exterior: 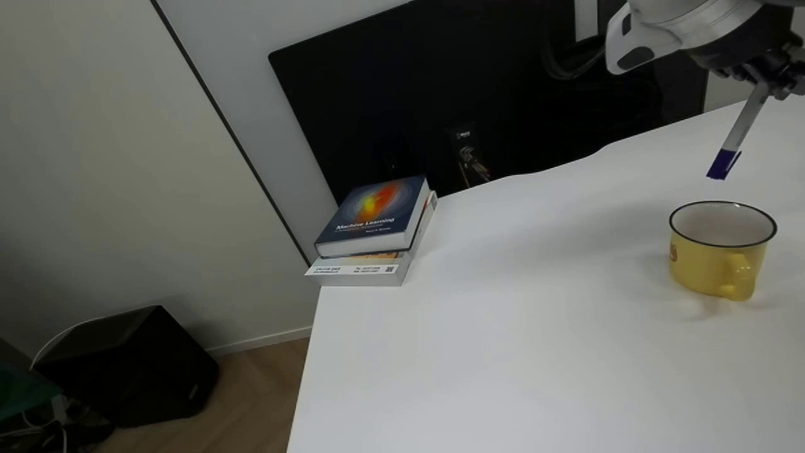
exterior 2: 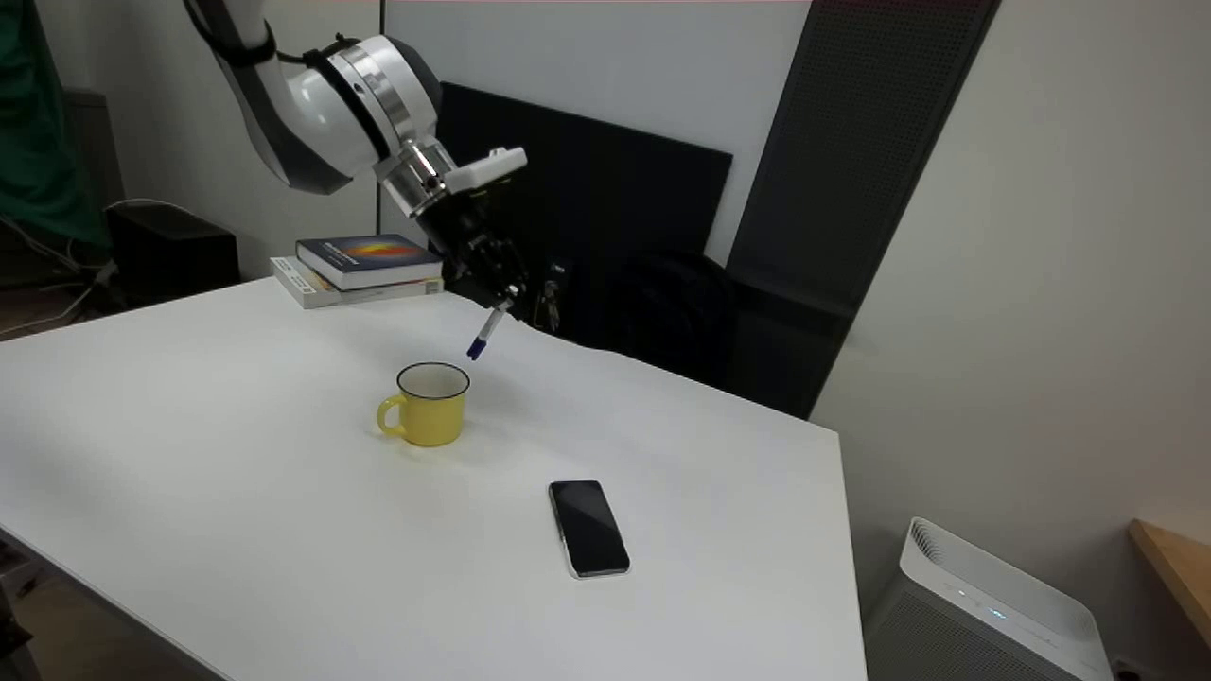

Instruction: Put the marker into the cup, put it back on the table then back into the cup again.

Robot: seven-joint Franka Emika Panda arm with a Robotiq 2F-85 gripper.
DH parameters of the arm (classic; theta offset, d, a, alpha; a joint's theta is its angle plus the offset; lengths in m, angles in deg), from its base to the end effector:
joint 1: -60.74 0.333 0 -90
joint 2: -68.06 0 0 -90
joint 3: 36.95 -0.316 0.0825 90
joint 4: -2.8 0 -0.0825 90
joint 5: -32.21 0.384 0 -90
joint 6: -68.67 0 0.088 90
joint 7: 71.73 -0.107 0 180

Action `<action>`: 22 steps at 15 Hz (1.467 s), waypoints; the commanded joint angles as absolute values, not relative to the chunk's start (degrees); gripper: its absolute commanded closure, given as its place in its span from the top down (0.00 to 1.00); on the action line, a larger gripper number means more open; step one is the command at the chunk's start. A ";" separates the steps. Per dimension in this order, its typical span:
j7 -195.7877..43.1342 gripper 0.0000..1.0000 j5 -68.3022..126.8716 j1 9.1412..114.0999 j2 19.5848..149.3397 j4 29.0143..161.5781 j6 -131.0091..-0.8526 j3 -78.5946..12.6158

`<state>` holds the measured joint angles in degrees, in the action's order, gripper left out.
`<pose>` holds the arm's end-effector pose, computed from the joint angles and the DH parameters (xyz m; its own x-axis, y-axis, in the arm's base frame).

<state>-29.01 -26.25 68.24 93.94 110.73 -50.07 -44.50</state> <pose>0.6114 0.1144 0.2662 0.0169 0.7233 -0.6904 0.9785 0.1301 0.1602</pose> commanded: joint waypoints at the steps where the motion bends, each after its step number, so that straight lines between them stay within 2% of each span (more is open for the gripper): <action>1: -30.54 0.02 -26.31 66.40 89.47 115.51 -50.05 -43.48; 12: -29.84 0.02 -24.00 57.37 83.47 131.26 -52.77 -38.31; 22: -29.73 0.02 -22.18 54.76 82.60 141.82 -55.91 -36.16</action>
